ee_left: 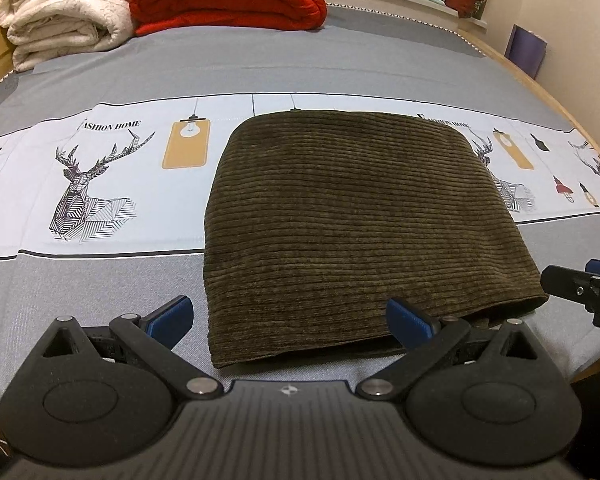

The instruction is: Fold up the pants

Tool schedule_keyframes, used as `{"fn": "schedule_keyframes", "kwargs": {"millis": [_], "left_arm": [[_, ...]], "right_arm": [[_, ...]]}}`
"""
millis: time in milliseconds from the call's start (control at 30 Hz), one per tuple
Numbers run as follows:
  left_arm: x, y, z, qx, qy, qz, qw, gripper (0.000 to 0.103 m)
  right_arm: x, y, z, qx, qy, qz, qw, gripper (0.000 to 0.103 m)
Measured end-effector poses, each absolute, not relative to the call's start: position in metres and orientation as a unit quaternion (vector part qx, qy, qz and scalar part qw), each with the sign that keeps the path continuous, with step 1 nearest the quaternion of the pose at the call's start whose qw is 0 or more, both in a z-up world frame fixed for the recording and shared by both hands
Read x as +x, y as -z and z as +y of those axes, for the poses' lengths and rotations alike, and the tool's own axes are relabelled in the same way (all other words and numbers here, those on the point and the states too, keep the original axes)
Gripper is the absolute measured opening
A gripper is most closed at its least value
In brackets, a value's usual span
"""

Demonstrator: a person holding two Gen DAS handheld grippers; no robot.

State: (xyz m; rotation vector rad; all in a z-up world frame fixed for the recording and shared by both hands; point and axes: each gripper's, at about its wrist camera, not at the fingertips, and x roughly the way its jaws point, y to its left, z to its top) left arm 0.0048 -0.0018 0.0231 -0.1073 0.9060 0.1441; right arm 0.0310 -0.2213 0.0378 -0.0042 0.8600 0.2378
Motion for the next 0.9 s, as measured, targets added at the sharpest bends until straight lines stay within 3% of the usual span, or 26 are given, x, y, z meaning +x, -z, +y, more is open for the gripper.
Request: {"fn": "schedule_keyframes", "kwargs": {"millis": [900], "left_arm": [[0.0030,-0.0248,-0.0058,-0.041,-0.054,0.430,0.900,0.103]], "right_arm": [[0.0294,-0.0380,-0.2175,0.000,-0.120,0.417,0.901,0.090]]}}
